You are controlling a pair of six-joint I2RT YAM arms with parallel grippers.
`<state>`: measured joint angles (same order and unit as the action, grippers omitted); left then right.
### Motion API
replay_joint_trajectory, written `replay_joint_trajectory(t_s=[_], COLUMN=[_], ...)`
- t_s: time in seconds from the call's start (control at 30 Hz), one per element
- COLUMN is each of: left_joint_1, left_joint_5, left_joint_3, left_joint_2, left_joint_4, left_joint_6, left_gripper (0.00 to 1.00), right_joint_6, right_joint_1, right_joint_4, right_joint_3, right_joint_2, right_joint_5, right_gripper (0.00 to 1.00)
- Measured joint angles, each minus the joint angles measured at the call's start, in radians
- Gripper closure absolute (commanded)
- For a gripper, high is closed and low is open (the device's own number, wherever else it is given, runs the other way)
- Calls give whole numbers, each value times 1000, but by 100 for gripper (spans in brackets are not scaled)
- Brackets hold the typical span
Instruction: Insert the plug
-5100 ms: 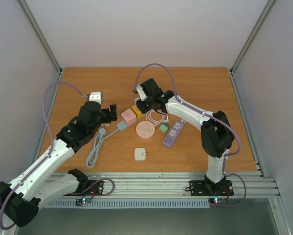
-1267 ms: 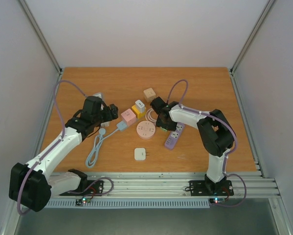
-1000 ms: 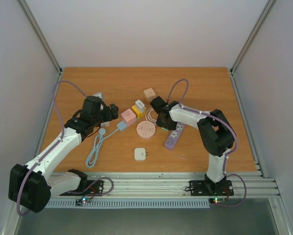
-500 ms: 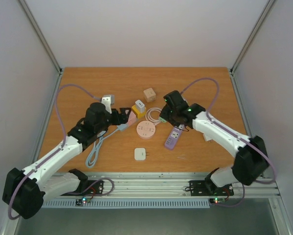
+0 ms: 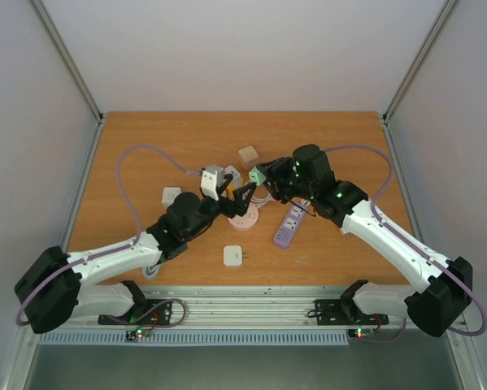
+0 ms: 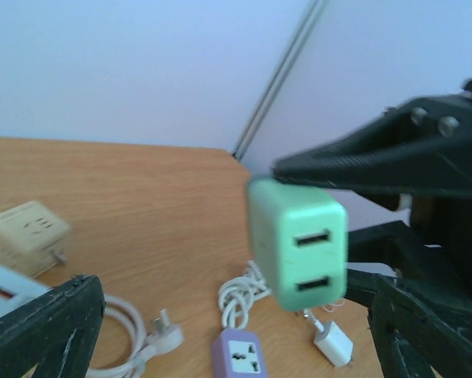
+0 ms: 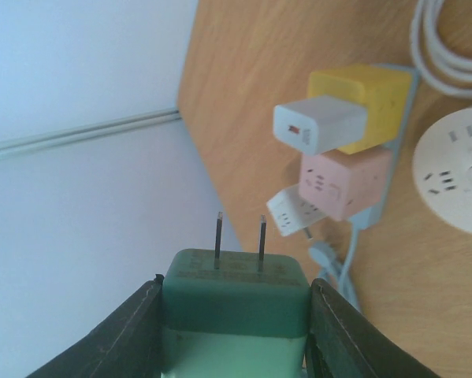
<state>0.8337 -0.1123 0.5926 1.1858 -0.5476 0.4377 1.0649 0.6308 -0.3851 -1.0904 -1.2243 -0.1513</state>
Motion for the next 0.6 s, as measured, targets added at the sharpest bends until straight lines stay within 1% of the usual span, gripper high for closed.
replay_joint_trajectory(t_s=[0.13, 0.27, 0.47, 0.6], left_joint_1=[50, 61, 62, 65], left_joint_5=[-27, -49, -87, -86], left_joint_3=[2, 24, 56, 67], left_joint_2=[69, 119, 142, 154], left_joint_4=[-118, -169, -214, -229], left_joint_6=[-41, -64, -73, -75], left_gripper=[17, 29, 57, 73], right_joint_6=[74, 126, 171, 188], right_joint_1=[5, 6, 10, 10], right_joint_4=[33, 59, 80, 93], right_joint_3=[0, -1, -1, -1], right_joint_2=[2, -8, -19, -19], right_joint_5=[-7, -29, -52, -62], right_gripper=[63, 63, 63, 63])
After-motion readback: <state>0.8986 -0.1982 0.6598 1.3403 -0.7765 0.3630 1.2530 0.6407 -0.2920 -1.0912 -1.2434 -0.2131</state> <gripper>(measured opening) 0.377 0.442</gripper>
